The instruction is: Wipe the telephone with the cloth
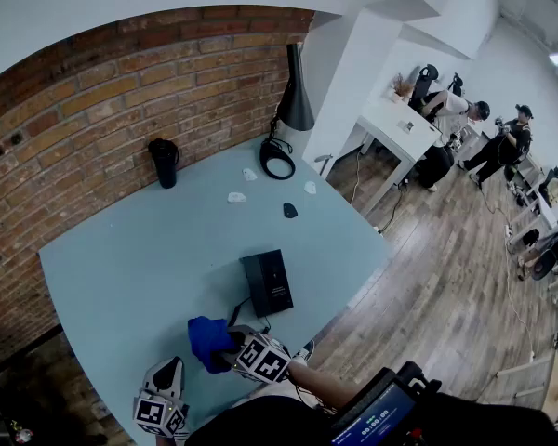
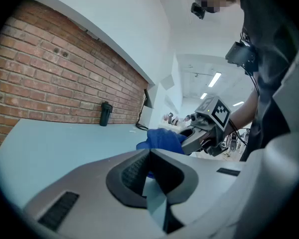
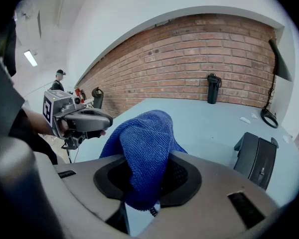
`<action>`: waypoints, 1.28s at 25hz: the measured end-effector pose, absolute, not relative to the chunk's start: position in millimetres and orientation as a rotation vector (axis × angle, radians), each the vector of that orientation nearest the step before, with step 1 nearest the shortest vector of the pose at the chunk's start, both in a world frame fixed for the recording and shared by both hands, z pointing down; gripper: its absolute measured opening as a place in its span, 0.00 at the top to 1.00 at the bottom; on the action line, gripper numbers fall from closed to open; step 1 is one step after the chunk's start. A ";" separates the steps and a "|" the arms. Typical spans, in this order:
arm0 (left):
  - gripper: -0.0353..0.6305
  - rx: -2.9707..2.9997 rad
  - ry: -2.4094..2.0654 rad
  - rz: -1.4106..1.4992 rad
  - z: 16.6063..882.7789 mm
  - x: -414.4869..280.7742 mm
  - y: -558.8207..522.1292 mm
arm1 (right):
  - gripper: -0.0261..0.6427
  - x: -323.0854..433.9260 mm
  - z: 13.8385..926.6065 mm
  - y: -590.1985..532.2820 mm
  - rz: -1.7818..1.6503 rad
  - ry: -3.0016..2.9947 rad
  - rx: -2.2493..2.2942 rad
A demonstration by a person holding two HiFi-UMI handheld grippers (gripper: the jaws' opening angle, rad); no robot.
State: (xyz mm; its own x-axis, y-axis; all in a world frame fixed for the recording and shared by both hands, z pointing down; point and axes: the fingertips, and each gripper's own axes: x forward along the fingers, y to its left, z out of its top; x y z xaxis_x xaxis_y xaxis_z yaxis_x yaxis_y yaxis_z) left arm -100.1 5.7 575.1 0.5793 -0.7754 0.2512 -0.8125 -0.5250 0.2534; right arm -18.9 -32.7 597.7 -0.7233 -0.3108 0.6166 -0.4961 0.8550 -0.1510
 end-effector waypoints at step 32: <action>0.92 2.525 -1.179 0.148 571.6 -57.8 10.3 | 0.74 16.1 569.6 -70.5 0.471 -2.570 0.821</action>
